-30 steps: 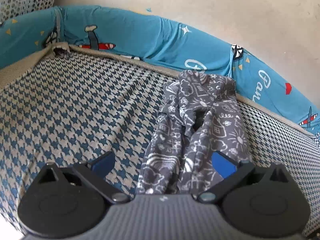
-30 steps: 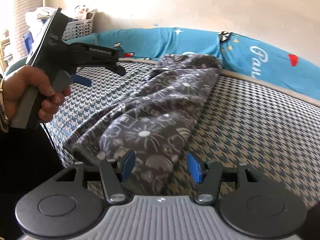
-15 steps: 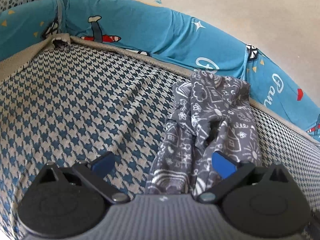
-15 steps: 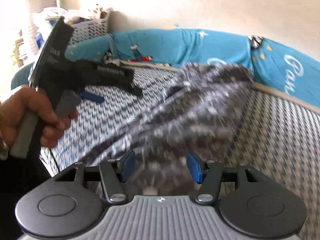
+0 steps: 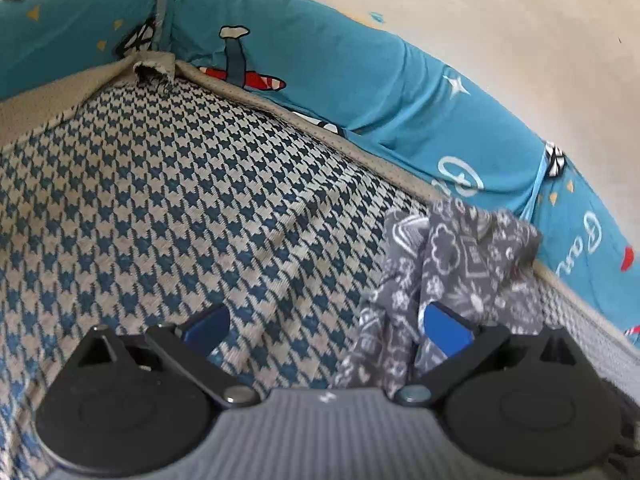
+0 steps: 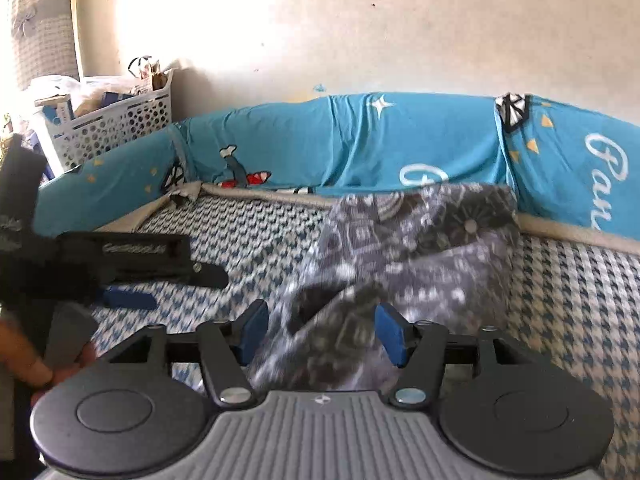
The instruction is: Fold clothes
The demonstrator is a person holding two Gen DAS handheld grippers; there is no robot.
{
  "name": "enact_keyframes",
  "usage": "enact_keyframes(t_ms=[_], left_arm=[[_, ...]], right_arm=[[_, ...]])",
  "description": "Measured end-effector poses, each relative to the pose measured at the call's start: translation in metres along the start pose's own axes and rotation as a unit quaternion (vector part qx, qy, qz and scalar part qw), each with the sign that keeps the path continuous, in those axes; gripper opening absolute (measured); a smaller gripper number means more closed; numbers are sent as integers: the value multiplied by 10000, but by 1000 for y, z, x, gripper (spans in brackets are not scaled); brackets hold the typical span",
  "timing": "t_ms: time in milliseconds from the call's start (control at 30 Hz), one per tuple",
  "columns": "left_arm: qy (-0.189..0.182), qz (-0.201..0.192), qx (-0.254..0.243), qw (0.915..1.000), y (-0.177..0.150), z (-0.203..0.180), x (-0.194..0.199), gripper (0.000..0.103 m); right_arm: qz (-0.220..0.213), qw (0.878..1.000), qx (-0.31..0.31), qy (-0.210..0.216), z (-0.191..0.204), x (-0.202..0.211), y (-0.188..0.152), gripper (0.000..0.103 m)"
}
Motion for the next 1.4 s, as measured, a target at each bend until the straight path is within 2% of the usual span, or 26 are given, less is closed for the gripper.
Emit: enact_keyframes(t_ms=[233,400,600,800,967,1167,1267,1400], left_arm=[[-31,6,286,9996,14,6,-8,103],[-44,51,500,9987,15,13,-8,103],[-72,70,644,9979,11,16,-5,103],[-54,153,660,9977,8,17,-6,103],[-38,163,692,9975,8,22,-5,103],[-38,226,767,9968,8,25,-6,103],[-48,217,764,9968,8,26,-6,103],[-63,205,784,9967,7,26,-5,103]], right_arm=[[363,9992,-168,56,-3,-45,1,61],[366,9986,-392,-17,-9,-63,5,61],[10,9998,-186,8,-4,-67,21,61],[304,9995,5,23,-1,-92,11,63],[256,9997,-9,-2,-5,-98,3,63],[218,9982,509,-238,4,-98,-3,54],[203,9982,487,-298,1,-96,-3,44],[136,9987,387,-310,-2,-93,-1,37]])
Point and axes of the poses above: each gripper's, at about its wrist camera, not at the fingertips, and x roughly against the way its jaws point, z to its left, y to its top, the point moved 5 cm from there along -x, roughly the way its jaws point
